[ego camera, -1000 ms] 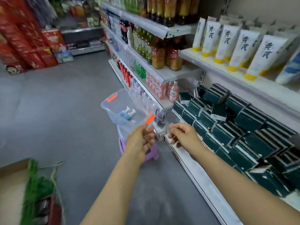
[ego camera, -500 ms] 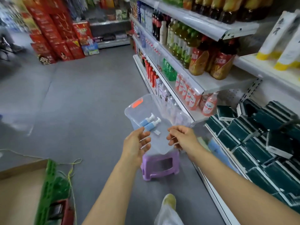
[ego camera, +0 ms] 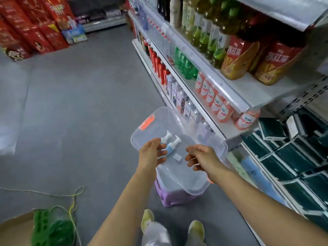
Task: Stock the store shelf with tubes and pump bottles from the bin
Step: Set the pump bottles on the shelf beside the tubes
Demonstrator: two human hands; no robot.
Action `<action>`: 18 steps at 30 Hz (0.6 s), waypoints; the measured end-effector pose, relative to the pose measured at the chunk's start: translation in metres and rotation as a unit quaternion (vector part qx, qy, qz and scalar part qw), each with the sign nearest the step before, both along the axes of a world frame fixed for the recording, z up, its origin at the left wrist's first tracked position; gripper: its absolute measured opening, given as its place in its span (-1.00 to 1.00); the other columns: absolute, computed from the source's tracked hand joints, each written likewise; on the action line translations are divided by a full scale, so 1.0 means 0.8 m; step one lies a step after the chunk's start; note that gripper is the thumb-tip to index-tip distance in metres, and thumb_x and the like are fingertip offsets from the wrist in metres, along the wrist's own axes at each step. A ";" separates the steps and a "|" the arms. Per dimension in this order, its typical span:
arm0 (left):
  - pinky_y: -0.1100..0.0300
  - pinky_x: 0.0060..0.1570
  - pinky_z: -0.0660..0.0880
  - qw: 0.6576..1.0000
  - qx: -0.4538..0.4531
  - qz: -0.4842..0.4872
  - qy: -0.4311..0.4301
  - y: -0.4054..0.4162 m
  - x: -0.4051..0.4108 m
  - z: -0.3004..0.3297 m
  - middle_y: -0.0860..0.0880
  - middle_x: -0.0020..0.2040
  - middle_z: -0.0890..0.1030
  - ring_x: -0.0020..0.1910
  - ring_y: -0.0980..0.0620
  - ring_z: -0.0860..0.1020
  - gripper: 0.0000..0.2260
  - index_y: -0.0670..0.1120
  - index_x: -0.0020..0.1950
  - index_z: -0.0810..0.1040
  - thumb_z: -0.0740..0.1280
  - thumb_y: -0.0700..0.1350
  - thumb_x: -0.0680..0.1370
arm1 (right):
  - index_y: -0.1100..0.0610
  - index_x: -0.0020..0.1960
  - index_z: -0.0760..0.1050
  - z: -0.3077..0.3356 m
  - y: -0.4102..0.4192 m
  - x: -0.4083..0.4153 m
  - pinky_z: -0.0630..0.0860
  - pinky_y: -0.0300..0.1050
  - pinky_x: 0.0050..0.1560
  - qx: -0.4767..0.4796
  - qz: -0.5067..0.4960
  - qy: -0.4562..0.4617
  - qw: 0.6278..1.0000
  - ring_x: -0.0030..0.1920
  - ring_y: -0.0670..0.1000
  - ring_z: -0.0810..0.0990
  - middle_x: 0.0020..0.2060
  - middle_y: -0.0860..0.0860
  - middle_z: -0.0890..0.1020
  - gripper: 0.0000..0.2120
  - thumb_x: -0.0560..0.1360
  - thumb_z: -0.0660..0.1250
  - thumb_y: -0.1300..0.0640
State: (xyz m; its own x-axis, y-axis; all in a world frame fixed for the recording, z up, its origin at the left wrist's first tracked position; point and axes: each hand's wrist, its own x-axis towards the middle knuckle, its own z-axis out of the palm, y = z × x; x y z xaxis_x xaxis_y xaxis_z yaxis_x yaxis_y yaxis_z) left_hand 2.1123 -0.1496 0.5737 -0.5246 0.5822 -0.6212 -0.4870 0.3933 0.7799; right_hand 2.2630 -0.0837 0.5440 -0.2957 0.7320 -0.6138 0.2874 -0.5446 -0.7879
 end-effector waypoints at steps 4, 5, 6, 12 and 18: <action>0.19 -0.30 0.51 0.998 -0.046 -0.041 0.013 0.061 -0.050 -0.053 -0.05 -0.20 0.60 -0.33 0.03 0.55 -0.88 -0.13 0.06 0.56 0.26 -0.16 0.59 | 0.24 0.01 0.56 -0.048 0.031 -0.029 0.42 -0.21 -0.44 -0.036 -0.042 -0.016 0.998 -0.39 0.03 0.54 -0.30 0.13 0.60 -0.88 0.55 0.28 0.21; 0.19 -0.30 0.51 0.997 -0.059 -0.052 0.012 0.076 -0.062 -0.067 -0.05 -0.18 0.60 -0.32 0.03 0.55 -0.88 -0.13 0.06 0.56 0.26 -0.16 0.59 | 0.24 0.00 0.55 -0.061 0.036 -0.037 0.41 -0.21 -0.45 -0.046 -0.063 -0.014 0.997 -0.40 0.04 0.55 -0.30 0.13 0.59 -0.88 0.55 0.28 0.22; 0.19 -0.29 0.52 0.995 -0.075 -0.065 0.008 0.091 -0.074 -0.082 -0.06 -0.17 0.59 -0.31 0.03 0.55 -0.89 -0.13 0.03 0.56 0.27 -0.17 0.58 | 0.24 -0.01 0.55 -0.077 0.042 -0.047 0.41 -0.21 -0.46 -0.056 -0.084 -0.014 0.995 -0.41 0.05 0.56 -0.31 0.13 0.59 -0.89 0.55 0.28 0.22; 0.15 -0.21 0.39 0.968 -0.178 -0.174 0.016 0.160 -0.132 -0.184 -0.06 -0.24 0.45 -0.22 -0.04 0.41 -0.79 -0.07 -0.27 0.45 0.23 -0.23 0.56 | 0.24 -0.12 0.50 -0.171 0.071 -0.112 0.41 -0.16 -0.37 -0.156 -0.157 -0.038 0.974 -0.44 0.08 0.59 -0.29 0.17 0.54 -0.91 0.53 0.24 0.28; 0.23 -0.22 0.39 0.926 -0.257 -0.277 0.025 0.199 -0.162 -0.280 -0.11 0.16 0.42 0.03 -0.04 0.36 -0.74 -0.17 0.28 0.42 0.24 -0.17 0.60 | 0.17 -0.18 0.40 -0.257 0.096 -0.161 0.33 -0.13 -0.37 -0.220 -0.223 -0.034 0.949 -0.47 0.03 0.36 -0.32 0.13 0.39 -0.86 0.53 0.21 0.33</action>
State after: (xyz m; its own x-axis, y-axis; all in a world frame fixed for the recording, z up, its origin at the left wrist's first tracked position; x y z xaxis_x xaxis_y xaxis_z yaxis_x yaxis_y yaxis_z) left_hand 1.9830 0.0098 0.3500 -0.2707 0.4044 -0.8736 -0.0681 0.8971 0.4365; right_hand 2.1346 -0.0071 0.3384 0.0338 0.4442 -0.8953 -0.0063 -0.8957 -0.4446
